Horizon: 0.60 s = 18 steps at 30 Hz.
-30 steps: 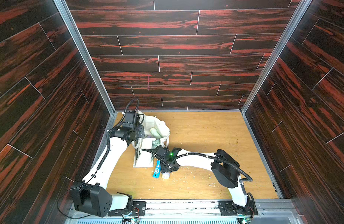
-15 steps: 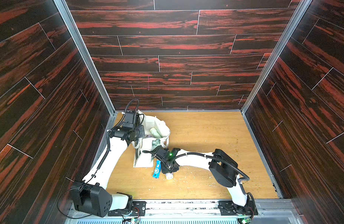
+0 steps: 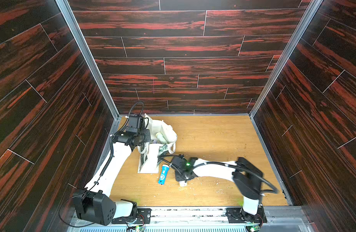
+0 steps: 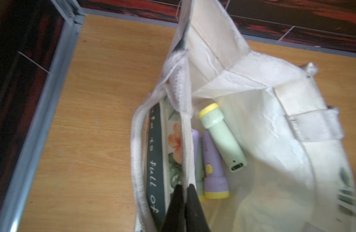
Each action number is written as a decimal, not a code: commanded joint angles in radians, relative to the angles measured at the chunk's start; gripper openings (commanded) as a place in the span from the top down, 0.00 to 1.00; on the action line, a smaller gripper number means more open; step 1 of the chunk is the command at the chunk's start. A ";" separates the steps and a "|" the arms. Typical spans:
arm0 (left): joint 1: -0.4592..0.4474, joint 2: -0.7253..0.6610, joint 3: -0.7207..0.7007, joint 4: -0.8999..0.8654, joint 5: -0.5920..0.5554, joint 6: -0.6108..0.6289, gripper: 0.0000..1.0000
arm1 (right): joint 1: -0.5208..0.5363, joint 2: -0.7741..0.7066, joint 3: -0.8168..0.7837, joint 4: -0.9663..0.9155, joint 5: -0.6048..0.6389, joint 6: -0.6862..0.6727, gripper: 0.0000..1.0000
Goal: Put the flashlights into the tote bags
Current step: Pick up the flashlight from the center of the board.
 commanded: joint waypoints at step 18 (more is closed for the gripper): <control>0.000 0.006 0.006 0.112 0.499 -0.049 1.00 | -0.068 -0.346 0.137 0.058 0.093 -0.296 0.97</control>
